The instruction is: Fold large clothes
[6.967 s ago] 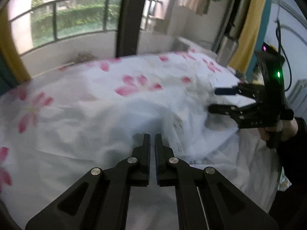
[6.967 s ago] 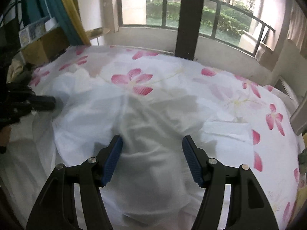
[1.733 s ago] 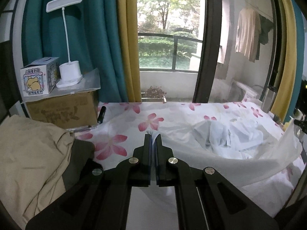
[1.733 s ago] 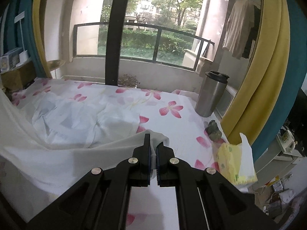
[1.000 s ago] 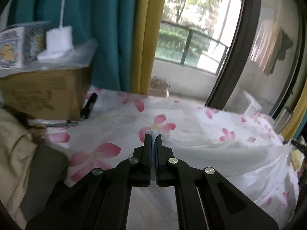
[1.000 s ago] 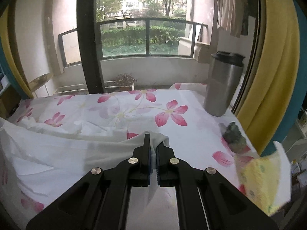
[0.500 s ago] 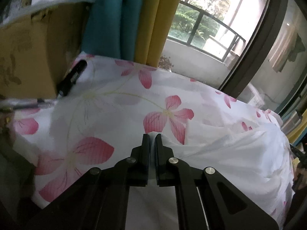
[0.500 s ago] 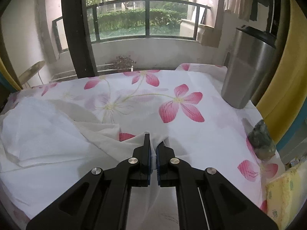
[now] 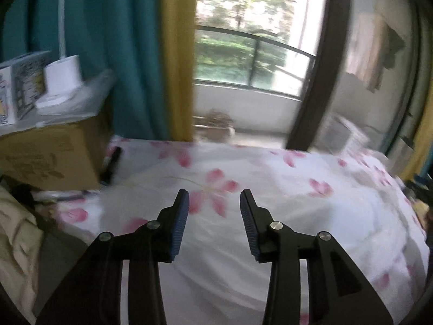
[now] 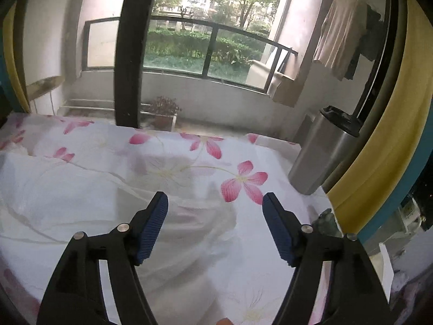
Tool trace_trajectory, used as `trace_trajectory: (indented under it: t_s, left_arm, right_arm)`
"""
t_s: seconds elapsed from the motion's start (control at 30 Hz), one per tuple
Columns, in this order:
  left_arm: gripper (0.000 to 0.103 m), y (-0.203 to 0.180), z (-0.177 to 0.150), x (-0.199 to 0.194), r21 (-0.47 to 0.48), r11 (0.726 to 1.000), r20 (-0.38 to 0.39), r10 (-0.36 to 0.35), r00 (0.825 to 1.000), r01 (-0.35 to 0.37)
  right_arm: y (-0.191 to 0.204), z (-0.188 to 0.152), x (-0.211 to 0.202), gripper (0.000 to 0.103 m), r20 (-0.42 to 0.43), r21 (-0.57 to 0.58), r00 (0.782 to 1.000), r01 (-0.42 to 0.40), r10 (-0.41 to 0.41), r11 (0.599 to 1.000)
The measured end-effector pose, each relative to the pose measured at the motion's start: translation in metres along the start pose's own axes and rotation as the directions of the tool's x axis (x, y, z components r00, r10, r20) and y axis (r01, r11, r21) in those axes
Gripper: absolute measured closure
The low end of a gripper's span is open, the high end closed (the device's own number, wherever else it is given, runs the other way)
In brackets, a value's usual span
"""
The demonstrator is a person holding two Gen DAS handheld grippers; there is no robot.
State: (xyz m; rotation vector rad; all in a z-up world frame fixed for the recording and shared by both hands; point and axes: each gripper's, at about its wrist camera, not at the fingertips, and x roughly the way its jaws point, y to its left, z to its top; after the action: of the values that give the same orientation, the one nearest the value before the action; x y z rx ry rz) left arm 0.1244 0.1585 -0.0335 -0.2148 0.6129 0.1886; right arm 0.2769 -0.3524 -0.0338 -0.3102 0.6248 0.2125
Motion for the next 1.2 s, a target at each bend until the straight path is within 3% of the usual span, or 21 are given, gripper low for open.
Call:
trace_trajectory:
  t_s: [0.1, 0.17, 0.23, 0.37, 0.53, 0.67, 0.97, 1.07, 1.13, 1.17, 1.2]
  left_arm:
    - [0.062, -0.031, -0.020, -0.001, 0.042, 0.994, -0.067, -0.096, 0.993, 0.099]
    - [0.062, -0.051, -0.038, 0.002, 0.052, 0.985, -0.132, -0.157, 0.979, 0.165]
    - [0.062, -0.067, -0.056, 0.004, 0.065, 0.975, -0.173, -0.198, 0.965, 0.212]
    - [0.062, -0.093, -0.086, 0.008, 0.119, 0.957, -0.237, -0.232, 0.943, 0.266]
    - [0.062, -0.113, -0.110, 0.010, 0.081, 0.922, -0.303, -0.340, 0.891, 0.379]
    - [0.062, -0.125, -0.116, 0.016, 0.104, 0.924, -0.318, -0.321, 0.892, 0.369]
    - [0.061, -0.131, -0.126, 0.017, 0.113, 0.924, -0.338, -0.311, 0.888, 0.366]
    - [0.061, -0.133, -0.126, 0.014, 0.114, 0.923, -0.335, -0.313, 0.889, 0.368]
    - [0.061, -0.136, -0.126, 0.011, 0.129, 0.918, -0.335, -0.315, 0.888, 0.374]
    - [0.061, -0.139, -0.126, 0.011, 0.134, 0.916, -0.338, -0.317, 0.886, 0.379]
    - [0.061, -0.140, -0.127, 0.010, 0.129, 0.911, -0.346, -0.329, 0.879, 0.391]
  right_arm:
    - [0.009, -0.005, -0.013, 0.030, 0.000, 0.023, 0.996, -0.087, 0.087, 0.996]
    - [0.019, -0.013, -0.023, 0.030, 0.001, 0.060, 0.974, -0.225, 0.225, 0.973]
    - [0.035, -0.025, -0.033, 0.030, -0.001, 0.049, 0.952, -0.307, 0.307, 0.951]
    - [0.058, -0.051, -0.040, 0.030, -0.052, 0.009, 0.942, -0.333, 0.333, 0.943]
    - [0.066, -0.082, -0.039, 0.030, -0.129, 0.079, 0.914, -0.378, 0.386, 0.922]
    - [0.065, -0.094, -0.036, 0.030, -0.141, 0.175, 0.883, -0.422, 0.447, 0.889]
    - [0.073, -0.095, -0.021, 0.030, -0.156, 0.241, 0.853, -0.456, 0.498, 0.857]
    - [0.077, -0.090, -0.018, 0.032, -0.134, 0.259, 0.822, -0.510, 0.554, 0.820]
    - [0.083, -0.087, -0.017, 0.062, -0.126, 0.258, 0.790, -0.558, 0.600, 0.789]
    - [0.086, -0.086, -0.018, 0.084, -0.131, 0.248, 0.788, -0.562, 0.602, 0.789]
    - [0.089, -0.084, -0.019, 0.093, -0.134, 0.234, 0.792, -0.559, 0.596, 0.795]
